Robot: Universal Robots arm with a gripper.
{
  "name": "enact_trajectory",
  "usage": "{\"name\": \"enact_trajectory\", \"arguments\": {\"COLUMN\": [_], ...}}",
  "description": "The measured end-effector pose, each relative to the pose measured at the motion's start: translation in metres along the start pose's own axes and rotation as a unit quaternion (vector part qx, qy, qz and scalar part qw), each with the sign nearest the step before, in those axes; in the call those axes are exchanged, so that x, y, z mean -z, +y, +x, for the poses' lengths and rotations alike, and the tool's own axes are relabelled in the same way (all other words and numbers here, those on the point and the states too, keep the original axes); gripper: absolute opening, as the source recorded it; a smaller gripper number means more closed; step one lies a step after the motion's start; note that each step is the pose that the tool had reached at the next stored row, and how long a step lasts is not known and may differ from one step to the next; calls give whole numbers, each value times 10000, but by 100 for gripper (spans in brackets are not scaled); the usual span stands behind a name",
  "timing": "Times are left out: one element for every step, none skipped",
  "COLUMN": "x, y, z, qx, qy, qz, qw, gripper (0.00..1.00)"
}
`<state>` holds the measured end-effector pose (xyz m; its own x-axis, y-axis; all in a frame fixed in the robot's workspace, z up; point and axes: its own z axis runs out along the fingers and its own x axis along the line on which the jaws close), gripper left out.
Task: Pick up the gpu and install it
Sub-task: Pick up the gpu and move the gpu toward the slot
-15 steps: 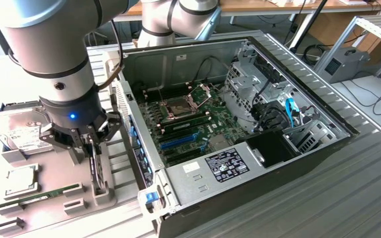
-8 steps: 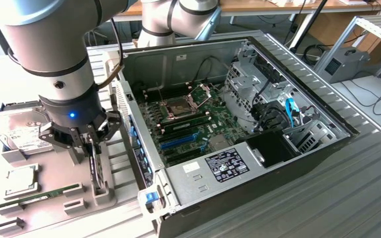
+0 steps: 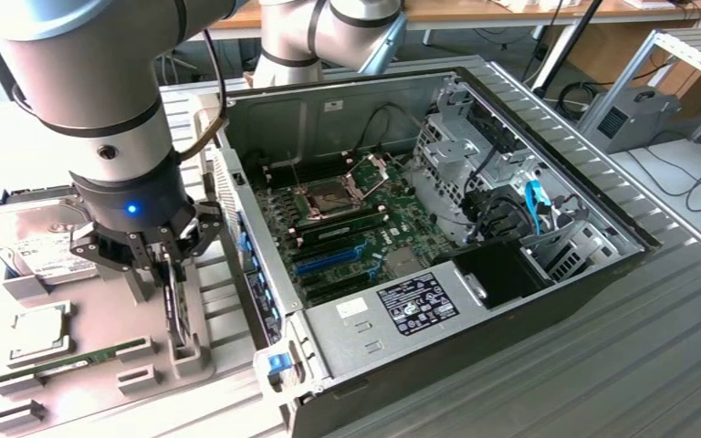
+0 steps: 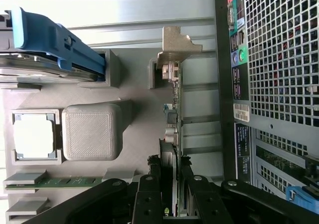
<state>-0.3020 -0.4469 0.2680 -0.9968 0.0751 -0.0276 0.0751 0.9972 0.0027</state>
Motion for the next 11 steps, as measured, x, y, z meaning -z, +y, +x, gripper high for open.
{"name": "enact_trajectory", "arguments": {"x": [1,3,5,6,13,19,20,21,24,28,32], "y": [0,0,1,1,1,1,2,2,2,2,2], "z": [0,0,0,0,0,0,0,0,0,0,-1], "qx": [0,0,0,0,0,0,0,0,0,0,0], "qy": [0,0,0,0,0,0,0,0,0,0,1], "qz": [0,0,0,0,0,0,0,0,0,0,1], "qw": [10000,10000,10000,10000,10000,10000,10000,10000,10000,10000,10000], "gripper": [26,26,26,26,26,26,26,26,26,26,26]}}
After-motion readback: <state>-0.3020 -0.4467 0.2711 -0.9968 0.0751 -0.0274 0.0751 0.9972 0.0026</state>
